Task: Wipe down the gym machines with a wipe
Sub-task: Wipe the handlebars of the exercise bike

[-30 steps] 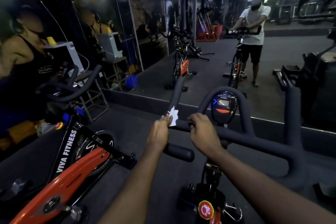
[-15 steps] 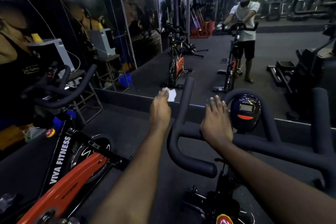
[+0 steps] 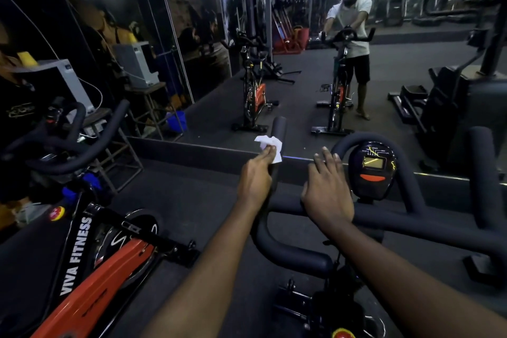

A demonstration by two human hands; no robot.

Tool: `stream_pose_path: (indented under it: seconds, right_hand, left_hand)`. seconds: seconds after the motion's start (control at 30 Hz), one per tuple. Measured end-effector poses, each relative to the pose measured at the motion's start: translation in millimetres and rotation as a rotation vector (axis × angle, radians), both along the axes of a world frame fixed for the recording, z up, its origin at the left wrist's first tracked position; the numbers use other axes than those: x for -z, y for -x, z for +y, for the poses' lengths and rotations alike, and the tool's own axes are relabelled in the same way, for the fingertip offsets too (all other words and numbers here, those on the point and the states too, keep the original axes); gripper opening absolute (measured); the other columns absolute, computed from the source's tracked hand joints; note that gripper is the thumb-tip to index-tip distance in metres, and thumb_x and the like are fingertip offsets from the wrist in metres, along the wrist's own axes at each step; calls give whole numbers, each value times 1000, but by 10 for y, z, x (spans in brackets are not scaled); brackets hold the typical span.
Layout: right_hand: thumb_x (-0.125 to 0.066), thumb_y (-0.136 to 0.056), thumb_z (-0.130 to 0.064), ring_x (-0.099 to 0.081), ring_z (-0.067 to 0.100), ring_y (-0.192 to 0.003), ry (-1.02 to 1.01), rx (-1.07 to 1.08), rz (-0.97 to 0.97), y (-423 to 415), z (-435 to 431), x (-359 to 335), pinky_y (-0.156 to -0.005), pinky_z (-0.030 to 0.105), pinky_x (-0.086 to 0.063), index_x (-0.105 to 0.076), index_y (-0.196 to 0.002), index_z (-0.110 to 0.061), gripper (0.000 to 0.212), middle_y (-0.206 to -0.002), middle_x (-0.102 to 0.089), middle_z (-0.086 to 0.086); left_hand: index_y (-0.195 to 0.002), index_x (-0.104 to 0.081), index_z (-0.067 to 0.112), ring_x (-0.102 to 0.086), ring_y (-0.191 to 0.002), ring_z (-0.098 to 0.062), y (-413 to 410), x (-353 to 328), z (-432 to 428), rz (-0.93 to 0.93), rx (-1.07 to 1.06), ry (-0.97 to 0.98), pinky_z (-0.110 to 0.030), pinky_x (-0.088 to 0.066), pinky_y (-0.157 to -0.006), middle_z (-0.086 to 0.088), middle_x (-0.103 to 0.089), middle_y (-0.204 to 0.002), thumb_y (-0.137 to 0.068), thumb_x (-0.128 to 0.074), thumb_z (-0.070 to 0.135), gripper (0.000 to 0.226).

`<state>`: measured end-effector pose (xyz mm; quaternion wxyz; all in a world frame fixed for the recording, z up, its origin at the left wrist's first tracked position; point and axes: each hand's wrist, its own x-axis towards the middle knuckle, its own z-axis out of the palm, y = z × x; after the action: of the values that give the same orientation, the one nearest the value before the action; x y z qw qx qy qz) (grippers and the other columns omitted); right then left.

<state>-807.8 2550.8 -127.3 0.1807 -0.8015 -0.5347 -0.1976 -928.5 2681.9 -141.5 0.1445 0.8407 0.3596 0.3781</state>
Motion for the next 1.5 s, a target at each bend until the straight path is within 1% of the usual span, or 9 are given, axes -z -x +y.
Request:
stream_pose_path:
  seconds: [0.27,0.67,0.8,0.93,1.03,1.17,1.27,1.4,1.5]
  right_hand:
    - [-52,-82,-19,-34,34,-145,15,1,-29,-1,-12,-12,-124,46,-19,-69,-109,1,38,-136,-59,21]
    - [-49,-88,-18,-31,34,-147,50,0,-21,26,-44,-17,-125,45,-15,-69,-111,0,35,-130,-64,18]
    - [-49,-86,-18,-35,36,-143,77,-11,-24,18,-66,-37,-124,48,-19,-70,-107,2,35,-120,-67,20]
    - [-47,-87,-21,-33,36,-144,138,-16,-63,10,-97,-61,-124,48,-17,-70,-110,0,38,-121,-67,18]
    - [-44,-89,-21,-30,36,-145,159,-31,-73,-4,-110,-69,-124,48,-14,-69,-114,-2,40,-125,-66,16]
    - [-47,-90,-15,-22,36,-148,154,-108,-7,-41,-146,-63,-125,49,-6,-66,-117,-2,35,-127,-63,15]
    - [-50,-86,-5,-23,34,-149,94,-216,202,-90,-132,-37,-125,48,-1,-66,-115,-3,33,-125,-64,16]
    - [-51,-84,7,-57,33,-120,-124,-429,613,102,-277,-79,-113,39,-33,-71,-108,-6,34,-112,-72,14]
    - [-49,-86,-16,-64,17,-98,-28,-641,639,417,-457,-12,-87,31,-50,-69,-103,-15,26,-102,-73,1]
  left_hand:
    - [-149,-48,10,-42,-144,-23,-441,-662,248,41,2,7,-30,-31,-116,-7,-41,-158,-90,-37,-15,65]
    - [-134,-65,13,-58,-129,-17,196,5,-417,-104,25,112,-32,-45,-109,-2,-63,-140,-96,-49,-5,45]
    - [-136,-62,7,-53,-133,-24,415,81,-720,46,-34,163,-24,-35,-109,-8,-60,-142,-94,-47,-5,47]
    - [-93,-72,17,-64,-87,-15,518,118,-993,61,-160,157,-44,-50,-95,-2,-73,-90,-95,-46,36,32]
    - [-85,-66,16,-57,-75,-10,562,172,-1141,32,-205,166,-42,-51,-82,9,-63,-72,-96,-47,37,31]
    - [-93,-70,13,-60,-84,-10,685,311,-1424,-86,-213,267,-35,-47,-79,2,-71,-90,-97,-50,15,21]
    - [-116,-75,8,-66,-114,-14,815,441,-1543,-80,-183,117,-17,-45,-98,-3,-71,-125,-86,-54,-11,41]
    - [-117,-75,5,-66,-117,-15,984,342,-1657,-143,-84,85,-14,-42,-106,-8,-72,-124,-73,-40,-12,59]
    - [-129,-65,5,-63,-117,-3,1086,234,-1690,-228,-14,246,-11,-43,-102,-6,-70,-128,-81,-44,-11,55]
